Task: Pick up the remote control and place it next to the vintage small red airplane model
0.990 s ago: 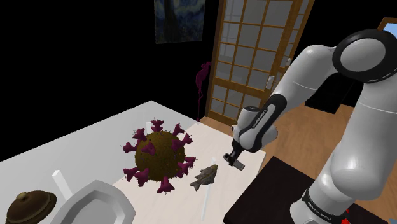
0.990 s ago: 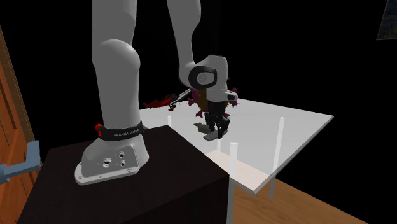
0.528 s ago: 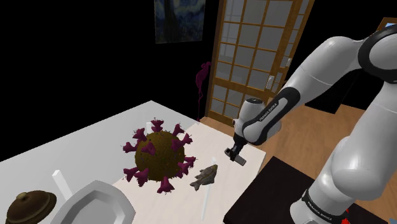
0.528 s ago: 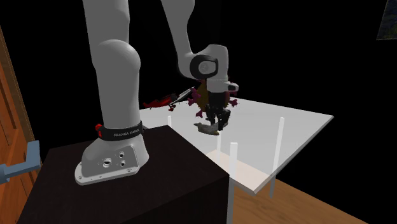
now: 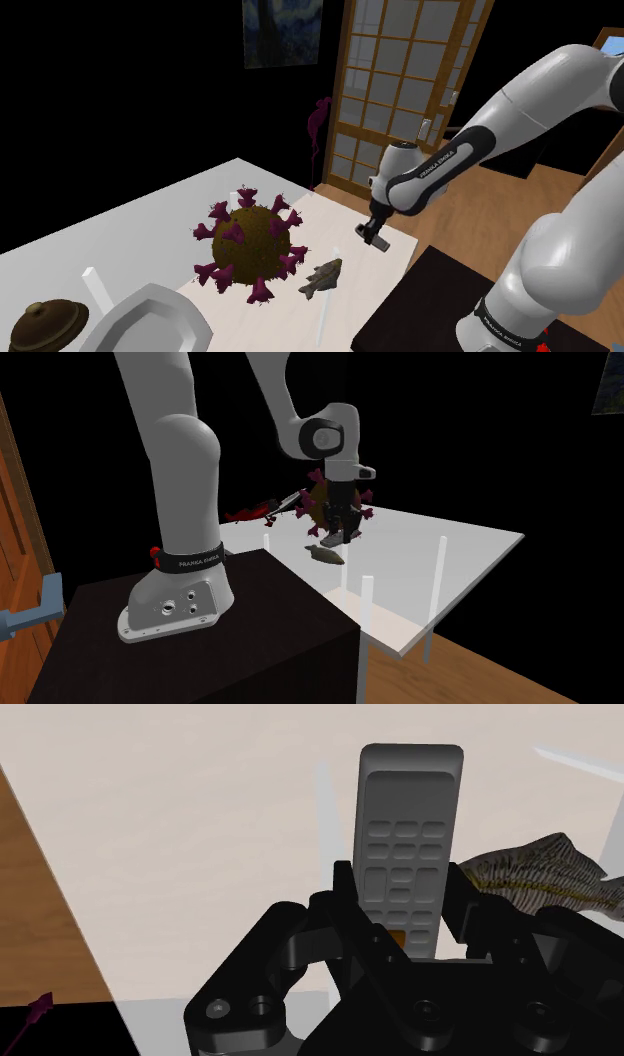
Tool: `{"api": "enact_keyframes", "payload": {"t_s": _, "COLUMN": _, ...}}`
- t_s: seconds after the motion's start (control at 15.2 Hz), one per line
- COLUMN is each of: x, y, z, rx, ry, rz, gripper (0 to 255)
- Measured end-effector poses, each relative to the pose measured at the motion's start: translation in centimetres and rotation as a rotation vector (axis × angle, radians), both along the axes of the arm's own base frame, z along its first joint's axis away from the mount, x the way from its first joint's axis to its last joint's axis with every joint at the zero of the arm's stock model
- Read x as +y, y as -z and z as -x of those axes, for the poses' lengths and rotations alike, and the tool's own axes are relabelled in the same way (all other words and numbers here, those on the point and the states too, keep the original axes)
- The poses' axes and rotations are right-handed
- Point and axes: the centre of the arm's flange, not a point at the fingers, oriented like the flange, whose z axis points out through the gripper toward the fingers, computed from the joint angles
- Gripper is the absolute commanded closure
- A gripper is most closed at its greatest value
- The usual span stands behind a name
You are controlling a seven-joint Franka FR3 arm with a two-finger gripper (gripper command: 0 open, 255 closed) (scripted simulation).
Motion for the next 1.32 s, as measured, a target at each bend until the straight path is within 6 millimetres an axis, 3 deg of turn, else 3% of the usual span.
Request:
{"api": "enact_keyframes", "payload": {"t_s": 1.25, "x": -0.1, "y": -9.9, "z": 0.0, "rx": 0.000, "ry": 0.000, "rz": 0.000, "gripper": 255}}
{"api": "enact_keyframes", "payload": {"t_s": 1.32, "x": 0.6, "y": -10.3, "z": 0.0, "rx": 0.000, "ry": 0.000, "rz": 0.000, "gripper": 255}}
